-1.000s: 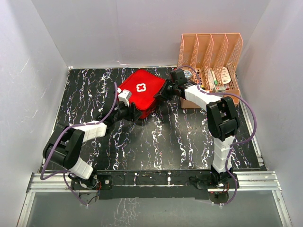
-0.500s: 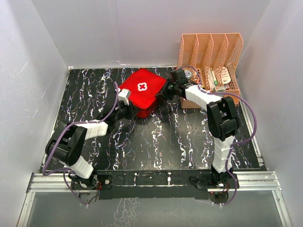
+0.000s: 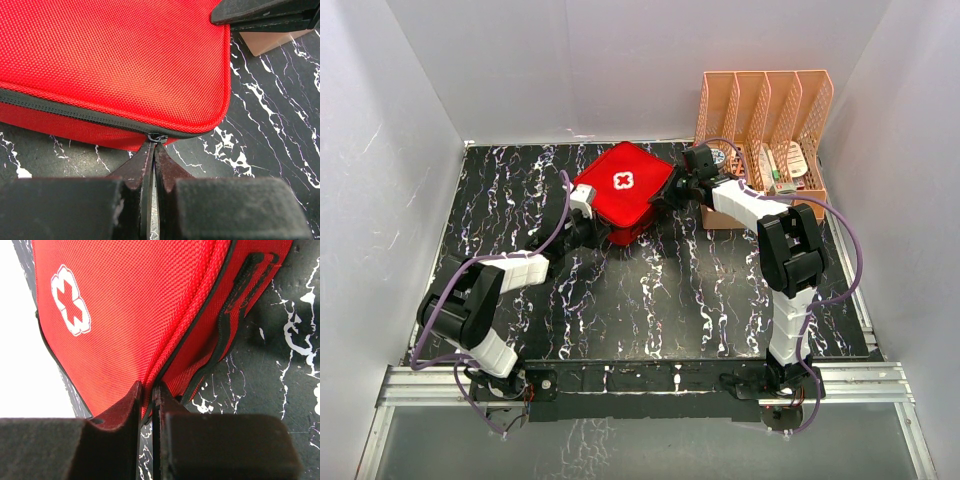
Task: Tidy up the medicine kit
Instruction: Zip the medicine pouch at the center of the board.
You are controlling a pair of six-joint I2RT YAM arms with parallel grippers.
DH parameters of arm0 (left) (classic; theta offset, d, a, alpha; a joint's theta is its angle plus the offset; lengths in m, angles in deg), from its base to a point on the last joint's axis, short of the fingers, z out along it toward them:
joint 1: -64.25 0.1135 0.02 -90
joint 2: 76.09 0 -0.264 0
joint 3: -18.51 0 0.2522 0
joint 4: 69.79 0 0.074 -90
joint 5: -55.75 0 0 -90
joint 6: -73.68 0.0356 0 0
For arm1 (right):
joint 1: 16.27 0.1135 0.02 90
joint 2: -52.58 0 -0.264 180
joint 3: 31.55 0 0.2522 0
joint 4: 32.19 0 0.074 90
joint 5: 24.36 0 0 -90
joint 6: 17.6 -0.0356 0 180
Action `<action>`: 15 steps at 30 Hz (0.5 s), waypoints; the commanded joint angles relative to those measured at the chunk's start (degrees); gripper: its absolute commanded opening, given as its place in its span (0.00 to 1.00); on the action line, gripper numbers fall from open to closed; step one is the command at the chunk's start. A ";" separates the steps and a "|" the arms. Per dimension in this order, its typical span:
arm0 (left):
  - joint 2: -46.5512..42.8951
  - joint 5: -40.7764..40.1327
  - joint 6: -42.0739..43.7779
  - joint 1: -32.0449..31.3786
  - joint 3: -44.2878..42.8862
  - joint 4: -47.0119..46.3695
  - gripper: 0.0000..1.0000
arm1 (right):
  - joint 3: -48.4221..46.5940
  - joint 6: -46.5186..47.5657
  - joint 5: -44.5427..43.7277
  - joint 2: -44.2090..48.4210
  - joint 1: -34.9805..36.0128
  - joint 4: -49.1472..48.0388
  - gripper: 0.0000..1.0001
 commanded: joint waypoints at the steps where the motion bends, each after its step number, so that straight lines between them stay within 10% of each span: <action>1: -4.17 0.98 -0.74 -0.44 -3.16 -5.89 0.00 | 1.19 0.18 4.68 1.89 1.67 -1.24 0.00; 15: -12.37 1.42 5.66 1.22 1.91 3.90 0.00 | 0.88 0.01 4.84 1.62 1.73 -1.70 0.00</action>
